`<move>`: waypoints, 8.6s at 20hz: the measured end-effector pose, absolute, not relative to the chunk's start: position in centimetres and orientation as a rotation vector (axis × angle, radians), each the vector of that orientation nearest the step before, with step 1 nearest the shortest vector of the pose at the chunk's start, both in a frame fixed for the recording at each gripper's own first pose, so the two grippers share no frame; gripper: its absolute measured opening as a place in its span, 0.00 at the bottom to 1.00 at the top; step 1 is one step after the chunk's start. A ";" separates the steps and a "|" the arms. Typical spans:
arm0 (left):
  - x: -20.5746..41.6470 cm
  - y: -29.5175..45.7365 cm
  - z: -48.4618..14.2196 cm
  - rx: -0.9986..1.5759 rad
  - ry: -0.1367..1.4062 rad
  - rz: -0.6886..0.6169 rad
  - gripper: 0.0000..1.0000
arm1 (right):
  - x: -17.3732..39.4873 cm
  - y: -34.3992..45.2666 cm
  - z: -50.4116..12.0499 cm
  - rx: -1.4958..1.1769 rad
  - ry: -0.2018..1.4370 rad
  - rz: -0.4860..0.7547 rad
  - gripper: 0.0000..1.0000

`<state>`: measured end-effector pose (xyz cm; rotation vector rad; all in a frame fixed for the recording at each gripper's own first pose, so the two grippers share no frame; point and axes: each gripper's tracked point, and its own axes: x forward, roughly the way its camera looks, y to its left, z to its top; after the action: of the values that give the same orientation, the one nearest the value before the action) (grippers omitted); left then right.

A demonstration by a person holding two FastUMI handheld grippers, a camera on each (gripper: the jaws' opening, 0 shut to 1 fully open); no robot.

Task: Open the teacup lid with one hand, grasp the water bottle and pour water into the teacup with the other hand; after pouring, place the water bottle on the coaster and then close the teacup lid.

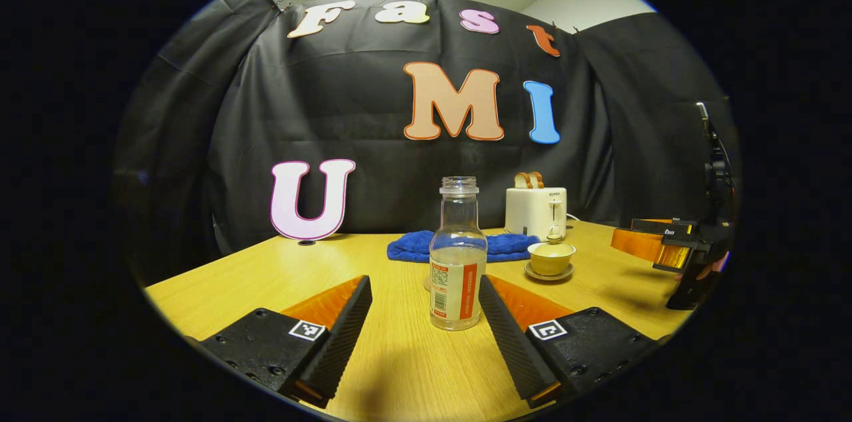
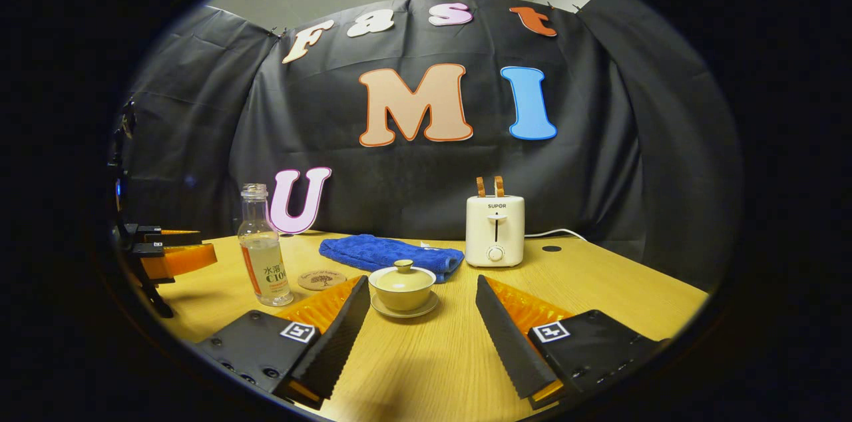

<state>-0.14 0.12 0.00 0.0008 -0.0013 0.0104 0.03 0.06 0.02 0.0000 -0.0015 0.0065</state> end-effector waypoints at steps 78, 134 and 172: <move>6.6 -2.2 -1.9 0.000 0.109 -0.093 0.95 | 2.9 -1.9 0.1 -0.001 0.000 -0.030 0.30; 18.1 -3.5 -2.7 1.557 0.391 -0.051 0.67 | 0.8 -11.8 0.2 -0.007 -0.004 -0.220 0.30; 20.1 -5.8 4.3 2.065 0.243 -0.020 0.66 | 0.8 -11.7 0.1 -0.008 -0.003 -0.207 0.30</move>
<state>20.12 -5.82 4.26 2.0646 0.2430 -0.0196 0.84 -11.68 0.07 -0.0076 -0.0029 -0.2071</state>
